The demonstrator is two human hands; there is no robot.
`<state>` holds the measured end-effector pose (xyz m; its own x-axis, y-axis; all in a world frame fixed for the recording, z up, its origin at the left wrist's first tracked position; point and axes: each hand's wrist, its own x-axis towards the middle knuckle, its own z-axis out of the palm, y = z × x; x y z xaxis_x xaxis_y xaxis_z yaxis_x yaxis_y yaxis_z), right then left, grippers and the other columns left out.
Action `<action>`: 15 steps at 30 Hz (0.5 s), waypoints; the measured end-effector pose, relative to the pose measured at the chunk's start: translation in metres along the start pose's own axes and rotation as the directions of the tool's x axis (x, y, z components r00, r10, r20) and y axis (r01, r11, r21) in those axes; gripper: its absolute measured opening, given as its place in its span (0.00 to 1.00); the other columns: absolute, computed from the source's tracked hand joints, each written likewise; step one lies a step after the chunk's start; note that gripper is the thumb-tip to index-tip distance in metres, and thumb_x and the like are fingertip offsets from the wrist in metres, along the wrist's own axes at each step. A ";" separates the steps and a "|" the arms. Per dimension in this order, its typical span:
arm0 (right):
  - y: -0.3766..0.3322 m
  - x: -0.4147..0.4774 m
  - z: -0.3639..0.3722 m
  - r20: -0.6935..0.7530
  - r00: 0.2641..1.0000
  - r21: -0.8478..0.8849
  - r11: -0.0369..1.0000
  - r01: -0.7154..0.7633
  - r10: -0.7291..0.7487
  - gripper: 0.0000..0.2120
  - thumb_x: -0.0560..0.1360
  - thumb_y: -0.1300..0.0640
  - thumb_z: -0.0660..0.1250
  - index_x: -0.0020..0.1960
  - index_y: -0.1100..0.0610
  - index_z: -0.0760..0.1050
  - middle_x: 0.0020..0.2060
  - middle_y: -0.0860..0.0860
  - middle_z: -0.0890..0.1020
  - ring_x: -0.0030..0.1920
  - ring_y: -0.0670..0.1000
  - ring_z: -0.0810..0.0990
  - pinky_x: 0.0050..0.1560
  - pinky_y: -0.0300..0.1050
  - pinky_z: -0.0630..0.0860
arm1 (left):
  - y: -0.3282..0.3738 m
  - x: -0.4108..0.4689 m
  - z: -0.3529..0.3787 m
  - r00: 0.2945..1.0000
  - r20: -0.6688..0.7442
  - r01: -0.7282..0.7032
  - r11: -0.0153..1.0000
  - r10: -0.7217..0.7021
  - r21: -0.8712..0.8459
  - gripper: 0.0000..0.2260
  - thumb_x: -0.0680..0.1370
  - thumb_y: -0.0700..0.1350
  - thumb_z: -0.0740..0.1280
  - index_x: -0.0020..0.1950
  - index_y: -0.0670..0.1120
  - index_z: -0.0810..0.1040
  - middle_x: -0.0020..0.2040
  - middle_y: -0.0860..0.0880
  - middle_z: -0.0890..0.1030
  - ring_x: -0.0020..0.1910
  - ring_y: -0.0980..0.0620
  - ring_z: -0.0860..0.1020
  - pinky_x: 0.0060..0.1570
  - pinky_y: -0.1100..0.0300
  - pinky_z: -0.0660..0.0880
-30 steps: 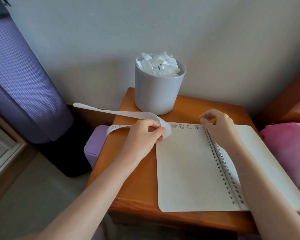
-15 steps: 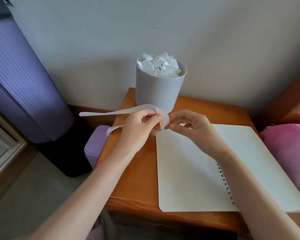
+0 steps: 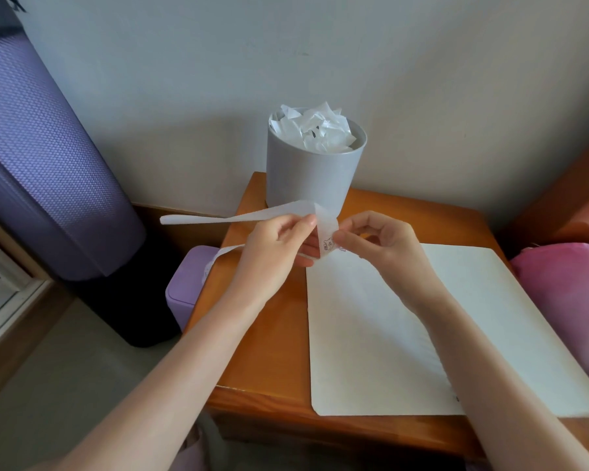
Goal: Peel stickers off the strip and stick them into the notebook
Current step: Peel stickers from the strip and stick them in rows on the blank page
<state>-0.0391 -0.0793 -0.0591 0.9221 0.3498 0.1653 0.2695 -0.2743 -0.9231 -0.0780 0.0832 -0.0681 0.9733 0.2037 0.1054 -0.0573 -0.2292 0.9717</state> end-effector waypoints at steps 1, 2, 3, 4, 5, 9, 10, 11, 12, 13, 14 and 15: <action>0.000 0.001 0.000 -0.028 1.000 0.012 1.000 0.003 -0.003 0.01 0.73 0.58 0.71 0.43 0.54 0.79 0.38 0.49 0.83 0.37 0.42 0.78 0.36 0.32 0.72 | 0.001 0.000 0.000 1.000 0.018 -0.005 1.000 0.005 -0.002 0.07 0.78 0.51 0.62 0.47 0.51 0.78 0.41 0.54 0.82 0.42 0.55 0.82 0.41 0.65 0.80; 0.001 0.001 0.000 -0.045 0.999 0.021 1.000 0.007 -0.006 0.01 0.73 0.59 0.71 0.43 0.55 0.79 0.38 0.49 0.82 0.35 0.40 0.77 0.35 0.30 0.70 | 0.002 -0.002 -0.001 0.999 0.038 -0.012 1.000 0.012 -0.007 0.06 0.78 0.50 0.63 0.47 0.50 0.78 0.40 0.55 0.82 0.41 0.58 0.82 0.38 0.68 0.79; 0.001 0.002 0.000 -0.050 0.999 0.025 1.000 0.012 -0.011 0.01 0.73 0.60 0.71 0.44 0.56 0.79 0.38 0.50 0.82 0.35 0.39 0.77 0.34 0.29 0.70 | 0.003 -0.003 -0.001 0.998 0.058 -0.021 1.000 0.022 -0.005 0.05 0.77 0.49 0.65 0.47 0.50 0.78 0.38 0.56 0.81 0.40 0.62 0.81 0.35 0.72 0.77; 0.001 0.002 0.000 -0.047 0.999 0.024 1.000 0.018 -0.017 0.03 0.73 0.61 0.71 0.46 0.57 0.79 0.38 0.50 0.82 0.35 0.39 0.77 0.34 0.28 0.69 | 0.004 -0.003 -0.001 0.997 0.075 -0.032 0.999 0.032 0.002 0.04 0.77 0.47 0.66 0.48 0.49 0.79 0.38 0.58 0.81 0.39 0.65 0.81 0.33 0.74 0.75; 0.001 0.001 0.001 -0.043 0.999 0.021 0.999 0.028 -0.027 0.04 0.73 0.61 0.71 0.48 0.58 0.78 0.38 0.50 0.82 0.35 0.39 0.78 0.34 0.29 0.70 | 0.004 -0.003 -0.001 0.995 0.085 -0.045 0.999 0.043 0.016 0.05 0.76 0.46 0.67 0.49 0.47 0.79 0.38 0.58 0.81 0.38 0.66 0.80 0.33 0.75 0.73; 0.002 0.000 0.002 -0.033 0.996 -0.022 0.996 0.084 -0.085 0.08 0.73 0.61 0.71 0.50 0.57 0.75 0.39 0.49 0.82 0.37 0.42 0.78 0.36 0.37 0.73 | 0.001 -0.002 -0.001 0.997 0.077 -0.034 0.998 0.030 0.050 0.05 0.76 0.46 0.68 0.51 0.48 0.79 0.39 0.57 0.80 0.37 0.69 0.79 0.32 0.76 0.72; 0.003 0.000 0.002 -0.032 0.995 -0.044 0.995 0.092 -0.094 0.07 0.73 0.61 0.71 0.49 0.57 0.76 0.40 0.48 0.82 0.38 0.43 0.79 0.39 0.41 0.74 | 0.001 -0.002 -0.001 0.997 0.074 -0.027 0.998 0.024 0.049 0.05 0.76 0.46 0.68 0.50 0.49 0.78 0.39 0.57 0.80 0.36 0.69 0.79 0.32 0.76 0.72; 0.003 0.001 0.002 -0.025 0.995 -0.081 0.992 0.097 -0.099 0.05 0.73 0.60 0.71 0.48 0.55 0.77 0.41 0.47 0.82 0.40 0.44 0.79 0.40 0.43 0.75 | 0.000 -0.001 -0.001 0.997 0.073 -0.025 0.998 0.022 0.051 0.04 0.76 0.46 0.68 0.50 0.49 0.78 0.39 0.58 0.80 0.36 0.69 0.79 0.31 0.76 0.72; 0.003 0.001 0.002 -0.013 0.995 -0.122 0.988 0.099 -0.102 0.04 0.73 0.59 0.71 0.48 0.54 0.79 0.41 0.46 0.83 0.41 0.45 0.79 0.41 0.43 0.75 | 0.000 -0.001 -0.001 0.997 0.074 -0.027 0.998 0.023 0.057 0.04 0.76 0.46 0.68 0.49 0.50 0.78 0.38 0.58 0.80 0.36 0.69 0.79 0.31 0.76 0.72; 0.003 0.000 0.002 -0.001 0.995 -0.154 0.983 0.101 -0.102 0.03 0.73 0.58 0.71 0.47 0.53 0.80 0.41 0.45 0.83 0.42 0.45 0.79 0.42 0.43 0.75 | 0.000 -0.002 -0.001 0.997 0.074 -0.032 0.997 0.027 0.064 0.03 0.76 0.46 0.68 0.49 0.50 0.78 0.38 0.58 0.79 0.35 0.69 0.79 0.31 0.77 0.72; 0.003 0.000 0.003 0.006 0.995 -0.171 0.980 0.102 -0.103 0.03 0.73 0.58 0.71 0.47 0.53 0.81 0.41 0.45 0.83 0.42 0.45 0.79 0.42 0.42 0.75 | 0.000 -0.002 -0.001 0.997 0.073 -0.036 0.997 0.031 0.071 0.03 0.76 0.46 0.68 0.48 0.51 0.77 0.37 0.59 0.79 0.34 0.70 0.78 0.31 0.77 0.71; 0.003 0.000 0.003 0.009 0.994 -0.175 0.979 0.105 -0.105 0.03 0.72 0.58 0.71 0.46 0.53 0.81 0.41 0.44 0.83 0.42 0.45 0.79 0.41 0.42 0.75 | -0.001 -0.002 -0.001 0.997 0.071 -0.042 0.996 0.036 0.079 0.03 0.76 0.46 0.68 0.48 0.51 0.77 0.37 0.59 0.79 0.34 0.71 0.78 0.30 0.77 0.71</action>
<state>-0.0393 -0.0773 -0.0627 0.8863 0.3847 0.2577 0.4087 -0.3884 -0.8259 -0.0799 0.0843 -0.0685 0.9840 0.1270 0.1250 -0.0801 -0.3116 0.9468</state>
